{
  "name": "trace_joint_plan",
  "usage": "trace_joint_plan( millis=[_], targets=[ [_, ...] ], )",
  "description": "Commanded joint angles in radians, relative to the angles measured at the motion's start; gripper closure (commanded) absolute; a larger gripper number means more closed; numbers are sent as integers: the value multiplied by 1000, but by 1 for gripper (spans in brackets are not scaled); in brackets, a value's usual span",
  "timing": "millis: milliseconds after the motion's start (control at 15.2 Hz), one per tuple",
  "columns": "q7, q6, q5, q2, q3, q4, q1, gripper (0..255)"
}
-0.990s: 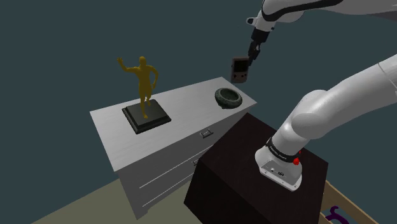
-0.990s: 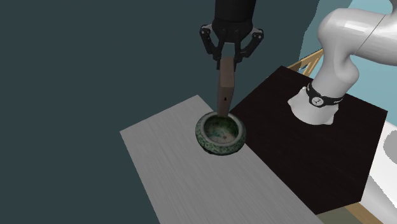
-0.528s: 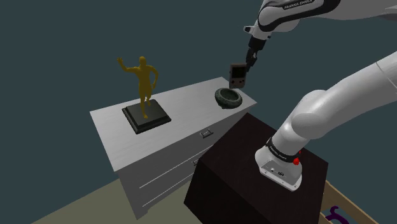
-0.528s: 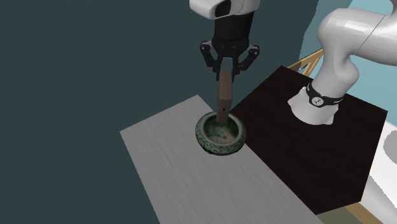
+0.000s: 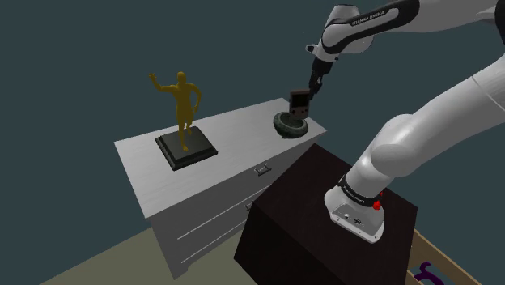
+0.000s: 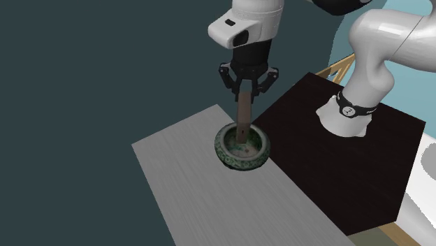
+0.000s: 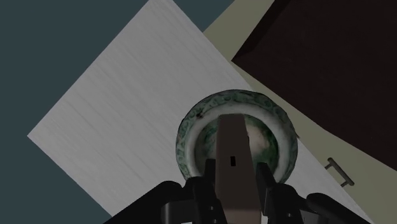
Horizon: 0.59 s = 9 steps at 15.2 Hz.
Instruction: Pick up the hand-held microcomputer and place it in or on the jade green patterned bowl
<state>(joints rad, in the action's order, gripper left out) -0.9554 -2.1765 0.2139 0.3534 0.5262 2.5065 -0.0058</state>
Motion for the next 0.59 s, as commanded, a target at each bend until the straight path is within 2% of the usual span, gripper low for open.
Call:
trace_joint_plan(
  millis=[0,132,528],
  targets=[
    [-2,-31,-1,-14,6,17,1,255],
    [-6,-59,-4,-30,12,29,3,255],
    [-6,-59,-4,-30,12,29,3,255]
  ],
)
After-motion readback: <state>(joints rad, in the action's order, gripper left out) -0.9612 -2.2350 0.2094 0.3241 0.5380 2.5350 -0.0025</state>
